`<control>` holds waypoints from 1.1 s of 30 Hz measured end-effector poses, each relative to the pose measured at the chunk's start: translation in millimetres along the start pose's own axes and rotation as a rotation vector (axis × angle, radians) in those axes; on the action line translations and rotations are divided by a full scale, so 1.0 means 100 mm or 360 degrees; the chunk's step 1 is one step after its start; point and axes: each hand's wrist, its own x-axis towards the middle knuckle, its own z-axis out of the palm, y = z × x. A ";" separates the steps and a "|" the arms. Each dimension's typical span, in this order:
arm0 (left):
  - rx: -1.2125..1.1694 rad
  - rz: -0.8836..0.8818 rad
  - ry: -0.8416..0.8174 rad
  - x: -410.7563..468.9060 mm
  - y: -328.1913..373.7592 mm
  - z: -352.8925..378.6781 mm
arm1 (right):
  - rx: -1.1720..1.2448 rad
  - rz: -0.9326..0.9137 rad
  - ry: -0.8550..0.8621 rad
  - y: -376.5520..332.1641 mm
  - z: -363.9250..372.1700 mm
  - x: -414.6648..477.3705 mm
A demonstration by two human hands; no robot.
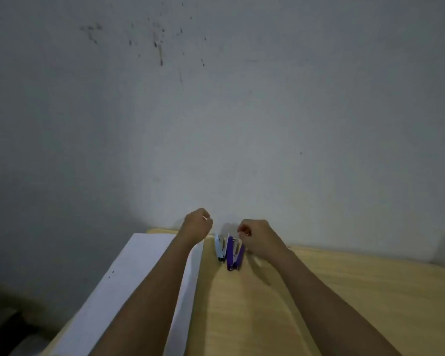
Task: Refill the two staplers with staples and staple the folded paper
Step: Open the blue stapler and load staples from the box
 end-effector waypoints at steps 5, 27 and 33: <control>-0.0006 -0.0085 -0.0152 0.05 -0.31 0.27 | -0.0058 0.0204 -0.0045 0.01 0.37 0.21; -0.0569 -0.0176 -0.0053 0.18 -0.26 0.29 | 0.0155 0.0544 0.0319 -0.07 0.66 0.68; -0.0423 0.0312 0.0156 -0.04 0.16 0.00 | 0.0394 0.0195 0.0576 -0.29 0.24 0.49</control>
